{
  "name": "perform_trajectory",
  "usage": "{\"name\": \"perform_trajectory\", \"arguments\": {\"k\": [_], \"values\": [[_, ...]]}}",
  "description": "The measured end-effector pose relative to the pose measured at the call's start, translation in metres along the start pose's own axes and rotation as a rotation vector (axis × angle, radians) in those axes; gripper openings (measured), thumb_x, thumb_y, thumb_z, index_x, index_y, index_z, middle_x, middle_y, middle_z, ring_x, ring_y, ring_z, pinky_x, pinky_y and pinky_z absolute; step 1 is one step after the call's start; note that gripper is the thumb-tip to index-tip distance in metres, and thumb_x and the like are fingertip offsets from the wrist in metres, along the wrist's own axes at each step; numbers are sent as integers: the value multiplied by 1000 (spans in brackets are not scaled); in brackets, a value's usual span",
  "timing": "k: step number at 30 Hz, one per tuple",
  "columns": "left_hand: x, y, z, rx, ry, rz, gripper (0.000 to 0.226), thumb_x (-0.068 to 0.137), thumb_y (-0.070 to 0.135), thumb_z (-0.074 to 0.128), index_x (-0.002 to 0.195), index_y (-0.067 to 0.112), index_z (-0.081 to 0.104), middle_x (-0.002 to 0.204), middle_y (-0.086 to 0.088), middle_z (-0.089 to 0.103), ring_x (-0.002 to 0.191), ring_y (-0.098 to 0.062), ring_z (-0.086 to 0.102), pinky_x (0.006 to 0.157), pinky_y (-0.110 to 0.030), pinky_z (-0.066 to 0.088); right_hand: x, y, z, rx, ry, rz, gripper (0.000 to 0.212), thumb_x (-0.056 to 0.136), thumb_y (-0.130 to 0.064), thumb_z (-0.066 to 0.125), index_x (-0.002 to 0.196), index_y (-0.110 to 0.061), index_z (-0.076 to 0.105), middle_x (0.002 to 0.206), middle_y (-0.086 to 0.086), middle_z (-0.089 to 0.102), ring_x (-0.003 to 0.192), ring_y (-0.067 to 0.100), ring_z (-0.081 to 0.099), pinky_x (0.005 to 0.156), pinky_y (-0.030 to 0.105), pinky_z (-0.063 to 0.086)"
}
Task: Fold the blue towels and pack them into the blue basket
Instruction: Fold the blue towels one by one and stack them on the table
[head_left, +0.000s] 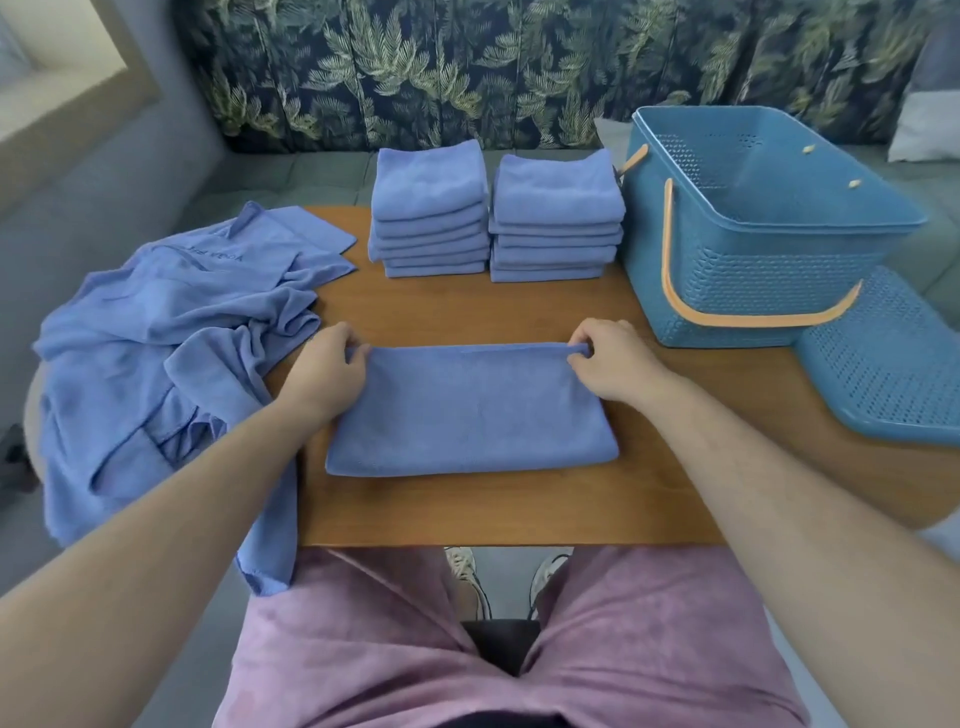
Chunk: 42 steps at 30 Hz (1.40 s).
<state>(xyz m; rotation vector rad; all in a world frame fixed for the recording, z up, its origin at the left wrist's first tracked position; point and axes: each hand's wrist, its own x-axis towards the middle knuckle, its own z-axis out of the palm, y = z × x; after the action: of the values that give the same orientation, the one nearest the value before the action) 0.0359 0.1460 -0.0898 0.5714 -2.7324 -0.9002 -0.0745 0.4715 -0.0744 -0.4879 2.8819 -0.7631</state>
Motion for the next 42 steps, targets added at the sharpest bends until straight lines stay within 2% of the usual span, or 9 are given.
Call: {"name": "perform_trajectory", "arguments": {"k": [4, 9, 12, 15, 26, 30, 33, 36, 42], "values": [[4, -3, 8, -3, 22, 28, 14, 97, 19, 53, 89, 8, 53, 79, -6, 56, 72, -22, 53, 59, -28, 34, 5, 0, 7, 25, 16, 28, 9, 94, -12, 54, 95, -20, 59, 95, -2, 61, 91, 21, 58, 70, 33, 43], [-12, 22, 20, 316, 282, 194, 20, 95, 16, 52, 110, 8, 61, 113, -13, 57, 101, -36, 53, 83, -46, 43, -4, -24, 16, -282, 236, -80, 35, 91, -11, 54, 125, -20, 56, 129, 2, 54, 121, 27, 47, 98, 37, 40], [-38, 53, 50, 160, 31, 362, 37, 99, 26, 47, 132, 14, 58, 141, -4, 54, 131, -28, 48, 105, -45, 40, -26, -62, 46, -212, 208, -237, 48, 97, -18, 48, 145, -20, 48, 155, 2, 41, 147, 27, 29, 116, 42, 29], [-49, 58, 74, 225, -167, 318, 49, 106, 38, 31, 155, 31, 31, 163, 8, 24, 153, -20, 14, 123, -46, 14, -37, -79, 81, -209, -1, -181, 51, 107, -36, 28, 158, -26, 29, 167, -2, 19, 155, 22, 7, 125, 41, 8], [-20, 0, 34, 380, -204, 112, 59, 103, 55, 16, 159, 35, 15, 167, 10, 7, 154, -15, 0, 125, -43, -4, -23, -22, 60, -344, -90, -13, 60, 106, -49, 8, 162, -27, 5, 169, -2, -6, 155, 17, -12, 125, 39, -9], [-22, 7, 34, 416, -144, 210, 55, 105, 47, 22, 158, 31, 19, 167, 5, 12, 154, -19, 4, 124, -44, -3, -39, -47, 60, -375, 179, -127, 56, 103, -37, 36, 156, -19, 31, 167, 4, 19, 154, 29, 10, 124, 45, 15], [-29, 15, 32, 316, -95, 414, 42, 104, 32, 42, 145, 30, 45, 161, 8, 30, 151, -20, 19, 120, -43, 15, -65, -77, 73, -225, 266, -327, 41, 90, -42, 56, 128, -28, 63, 132, 0, 55, 119, 28, 47, 96, 45, 44], [-35, 17, 27, 318, -137, 441, 34, 102, 31, 45, 134, 30, 56, 152, 10, 44, 143, -20, 36, 113, -40, 27, -80, -84, 88, -239, 137, -293, 38, 89, -56, 54, 118, -34, 66, 117, -6, 55, 108, 24, 48, 93, 40, 41], [-50, 29, 5, 558, -190, 437, 40, 98, 53, 41, 123, 32, 63, 113, 10, 58, 108, -18, 51, 91, -35, 35, -68, -46, 63, -374, 151, -228, 35, 101, -28, 50, 133, -26, 62, 142, -3, 54, 139, 34, 36, 108, 44, 30]]}}
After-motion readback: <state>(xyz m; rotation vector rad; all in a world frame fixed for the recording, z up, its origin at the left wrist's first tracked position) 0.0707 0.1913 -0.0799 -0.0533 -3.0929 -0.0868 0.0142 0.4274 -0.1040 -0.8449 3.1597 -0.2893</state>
